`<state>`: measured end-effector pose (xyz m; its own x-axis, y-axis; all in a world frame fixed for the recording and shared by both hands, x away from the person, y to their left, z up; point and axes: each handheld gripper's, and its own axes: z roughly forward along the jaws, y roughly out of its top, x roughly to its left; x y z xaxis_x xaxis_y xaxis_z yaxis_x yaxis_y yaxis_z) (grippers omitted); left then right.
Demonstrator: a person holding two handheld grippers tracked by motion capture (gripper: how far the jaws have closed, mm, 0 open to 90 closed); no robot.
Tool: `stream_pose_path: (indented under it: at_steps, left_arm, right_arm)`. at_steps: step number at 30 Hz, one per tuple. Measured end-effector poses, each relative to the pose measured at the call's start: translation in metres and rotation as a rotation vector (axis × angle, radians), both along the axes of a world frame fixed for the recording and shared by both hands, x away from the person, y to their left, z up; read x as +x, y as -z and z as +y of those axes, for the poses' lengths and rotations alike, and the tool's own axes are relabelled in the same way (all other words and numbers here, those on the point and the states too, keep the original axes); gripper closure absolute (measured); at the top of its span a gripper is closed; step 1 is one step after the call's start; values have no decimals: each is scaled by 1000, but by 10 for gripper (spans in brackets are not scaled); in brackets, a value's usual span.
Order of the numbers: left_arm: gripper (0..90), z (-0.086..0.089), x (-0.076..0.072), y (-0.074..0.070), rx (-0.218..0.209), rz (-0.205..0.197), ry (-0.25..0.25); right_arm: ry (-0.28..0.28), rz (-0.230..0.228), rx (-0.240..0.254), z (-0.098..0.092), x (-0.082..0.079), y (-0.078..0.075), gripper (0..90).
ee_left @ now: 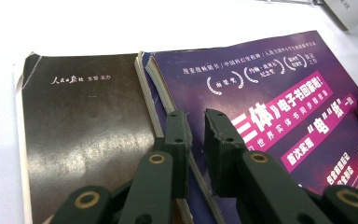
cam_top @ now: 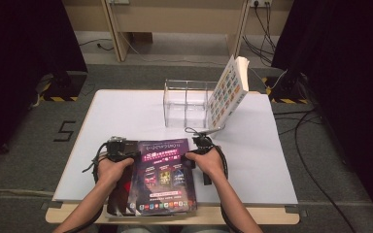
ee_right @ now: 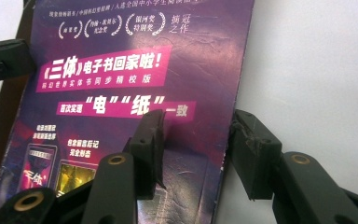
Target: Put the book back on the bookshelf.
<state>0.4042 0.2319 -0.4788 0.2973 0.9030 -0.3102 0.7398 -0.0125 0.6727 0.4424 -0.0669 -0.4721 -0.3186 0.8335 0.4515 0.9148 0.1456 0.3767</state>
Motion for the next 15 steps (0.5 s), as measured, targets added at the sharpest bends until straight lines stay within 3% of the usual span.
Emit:
stream_pose_path:
  at_steps: [9,15]
  left_arm:
    - [787,-1,1,-1,20,3,4]
    - [788,-1,1,-2,19,6,1]
  right_arm:
    - [-11,-11,-23,-1,0,-4,646]
    - [-42,-54,-49,-2,-2,-9,701]
